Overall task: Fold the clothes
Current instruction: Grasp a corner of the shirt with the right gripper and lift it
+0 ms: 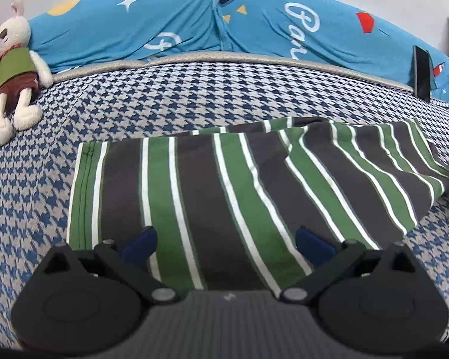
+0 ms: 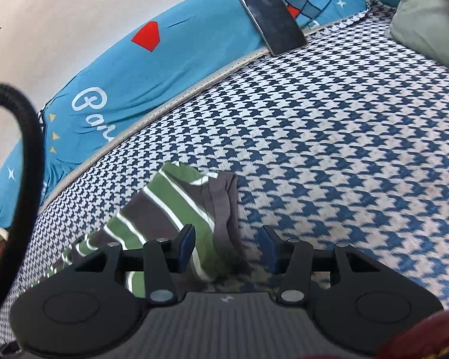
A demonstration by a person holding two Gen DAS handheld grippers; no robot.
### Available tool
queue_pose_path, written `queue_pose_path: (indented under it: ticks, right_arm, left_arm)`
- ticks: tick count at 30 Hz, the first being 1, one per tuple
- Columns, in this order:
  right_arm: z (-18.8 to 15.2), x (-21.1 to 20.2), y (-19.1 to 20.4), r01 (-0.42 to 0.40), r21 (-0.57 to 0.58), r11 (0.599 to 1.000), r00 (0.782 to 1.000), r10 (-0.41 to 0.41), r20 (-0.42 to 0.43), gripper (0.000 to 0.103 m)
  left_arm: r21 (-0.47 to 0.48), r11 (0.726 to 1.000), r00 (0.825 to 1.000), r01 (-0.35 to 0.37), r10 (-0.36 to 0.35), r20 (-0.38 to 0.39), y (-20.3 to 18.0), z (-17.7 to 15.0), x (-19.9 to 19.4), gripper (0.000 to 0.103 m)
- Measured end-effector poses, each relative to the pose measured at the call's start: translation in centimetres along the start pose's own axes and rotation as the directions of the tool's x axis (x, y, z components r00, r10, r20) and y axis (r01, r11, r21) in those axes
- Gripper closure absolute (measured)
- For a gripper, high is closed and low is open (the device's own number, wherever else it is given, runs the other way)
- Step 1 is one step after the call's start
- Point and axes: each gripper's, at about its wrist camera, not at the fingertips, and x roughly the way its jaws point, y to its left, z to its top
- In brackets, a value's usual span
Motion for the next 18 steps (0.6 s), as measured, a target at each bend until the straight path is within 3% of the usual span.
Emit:
queue_pose_path:
  ticks: [12, 18]
  right_arm:
    - [0.2, 4.5, 1.9, 0.018, -0.153, 0.988, 1.0, -0.016, 0.012, 0.053]
    - [-0.4, 5.1, 2.7, 0.037, -0.246, 0.969, 0.999, -0.029, 0.035, 0.065]
  left_arm:
    - [-0.023, 1.0, 0.998, 0.012, -0.013, -0.053, -0.2, 0.3, 0.8, 0.0]
    - [-0.02, 1.0, 0.997, 0.023, -0.024, -0.069, -0.9, 1.1, 1.1, 0.0]
